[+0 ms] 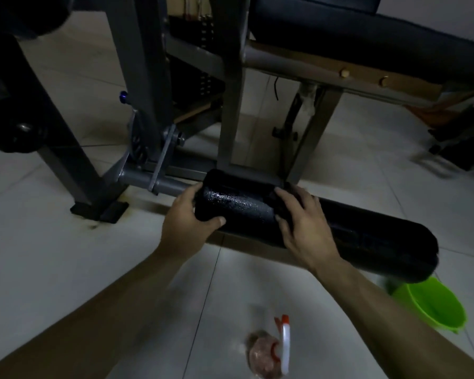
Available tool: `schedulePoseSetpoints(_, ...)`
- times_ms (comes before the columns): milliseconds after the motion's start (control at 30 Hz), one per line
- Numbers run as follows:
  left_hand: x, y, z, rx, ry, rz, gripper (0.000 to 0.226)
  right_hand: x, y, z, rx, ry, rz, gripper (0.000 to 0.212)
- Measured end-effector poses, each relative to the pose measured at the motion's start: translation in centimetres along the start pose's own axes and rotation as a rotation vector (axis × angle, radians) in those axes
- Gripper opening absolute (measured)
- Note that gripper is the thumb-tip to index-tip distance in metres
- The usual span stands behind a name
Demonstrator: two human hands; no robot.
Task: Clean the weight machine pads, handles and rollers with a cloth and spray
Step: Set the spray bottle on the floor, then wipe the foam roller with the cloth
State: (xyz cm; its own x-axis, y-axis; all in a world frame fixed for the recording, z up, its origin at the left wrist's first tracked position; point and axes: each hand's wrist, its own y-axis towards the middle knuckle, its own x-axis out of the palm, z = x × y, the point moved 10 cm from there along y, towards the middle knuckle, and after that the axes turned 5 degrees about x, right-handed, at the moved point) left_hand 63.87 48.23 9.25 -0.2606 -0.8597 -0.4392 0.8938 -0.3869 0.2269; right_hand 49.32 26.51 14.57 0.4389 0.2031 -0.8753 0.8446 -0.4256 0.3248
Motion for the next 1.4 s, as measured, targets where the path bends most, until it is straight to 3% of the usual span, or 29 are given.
schedulePoseSetpoints(167, 0.2, 0.6, -0.4, 0.017, 0.006, 0.03, 0.077, 1.7, 2.1, -3.7, -0.06, 0.056, 0.095, 0.053)
schedulePoseSetpoints(367, -0.1, 1.2, -1.1, 0.014, -0.052, 0.0, 0.043, 7.7, 4.9, -15.9, -0.388, 0.101, -0.112, 0.052)
schedulePoseSetpoints(533, -0.2, 0.9, -1.3, -0.042, -0.042, 0.031, 0.068, 4.3, 2.6, -10.4, -0.526, -0.008, -0.029, 0.045)
schedulePoseSetpoints(600, -0.3, 0.7, -0.6, -0.025, 0.013, 0.052, 0.076, 1.8, 1.1, -6.2, -0.494, -0.031, 0.033, 0.045)
schedulePoseSetpoints(733, 0.8, 0.9, 3.9, 0.236, 0.354, 0.011, 0.091, -1.7, -0.6, -0.1, -0.301, 0.02, 0.205, 0.058)
schedulePoseSetpoints(833, 3.1, 1.2, 5.5, 0.32, 0.422, -0.093, 0.089, -0.1, -0.5, -2.3, -0.208, 0.105, 0.195, 0.062)
schedulePoseSetpoints(967, 4.1, 0.9, 5.7, 0.319, 0.47, -0.088, 0.091, 4.1, 2.2, -9.3, -0.344, 0.138, 0.083, 0.056)
schedulePoseSetpoints(1033, 4.0, 0.8, 5.8, 0.326, 0.527, -0.069, 0.096, 3.7, 2.7, -9.0, -0.395, 0.089, 0.064, 0.047)
schedulePoseSetpoints(1100, 5.2, 0.3, 7.0, 0.4, 0.587, -0.106, 0.103, 1.5, 1.7, -5.3, -0.368, 0.032, 0.088, 0.048)
schedulePoseSetpoints(1233, 9.9, -0.7, 10.9, 0.565, 0.649, -0.244, 0.107, -4.2, -2.3, 5.7, -0.178, -0.025, 0.181, 0.07)
schedulePoseSetpoints(1400, 15.5, -1.2, 13.3, 0.626, 0.706, -0.376, 0.123, -8.1, -5.8, 13.9, 0.115, -0.041, 0.359, 0.068)
